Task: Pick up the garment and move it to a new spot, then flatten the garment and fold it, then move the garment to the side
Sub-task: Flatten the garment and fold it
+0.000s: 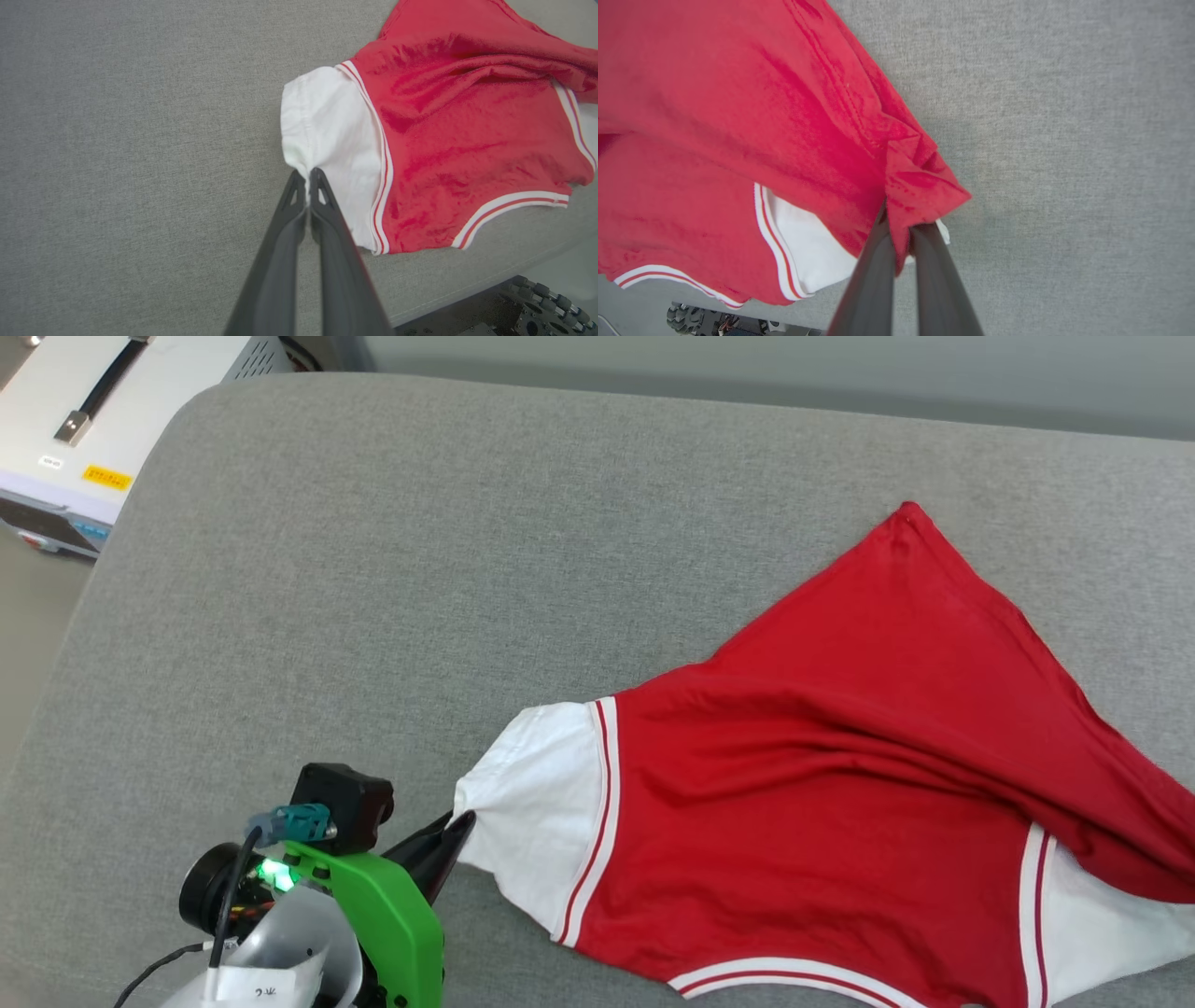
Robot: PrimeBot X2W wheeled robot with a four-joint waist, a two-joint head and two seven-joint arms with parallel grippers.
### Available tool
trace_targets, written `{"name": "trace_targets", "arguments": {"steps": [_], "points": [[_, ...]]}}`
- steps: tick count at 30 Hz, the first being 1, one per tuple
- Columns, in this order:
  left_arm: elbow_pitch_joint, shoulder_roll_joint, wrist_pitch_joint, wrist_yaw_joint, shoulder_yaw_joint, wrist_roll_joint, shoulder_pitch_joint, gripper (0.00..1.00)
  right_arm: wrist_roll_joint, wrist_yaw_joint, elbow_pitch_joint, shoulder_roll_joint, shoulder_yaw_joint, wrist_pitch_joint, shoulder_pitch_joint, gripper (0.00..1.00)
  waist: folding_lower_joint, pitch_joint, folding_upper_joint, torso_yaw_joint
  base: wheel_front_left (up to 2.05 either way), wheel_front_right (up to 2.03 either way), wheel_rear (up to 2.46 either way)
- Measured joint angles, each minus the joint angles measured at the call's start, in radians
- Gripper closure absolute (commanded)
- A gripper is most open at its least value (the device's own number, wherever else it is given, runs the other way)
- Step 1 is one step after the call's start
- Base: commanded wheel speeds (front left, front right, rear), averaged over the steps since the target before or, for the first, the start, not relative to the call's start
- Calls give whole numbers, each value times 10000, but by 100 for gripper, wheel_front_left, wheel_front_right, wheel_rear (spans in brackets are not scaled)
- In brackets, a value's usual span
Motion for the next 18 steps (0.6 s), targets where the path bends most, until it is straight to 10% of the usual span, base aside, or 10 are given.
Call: {"name": "trace_targets", "arguments": {"steps": [17,18], "points": [[949,-961,-775,69,58,-410,11,100,-284,0,-815,1231,-150,-353,1987,100,0,-716,0,-472,0,0,0],[951,-963,-773,58,36,-412,11,100,-291,0,-823,1202,-98,-453,1986,51,0,-729,0,-456,0,0,0]]}}
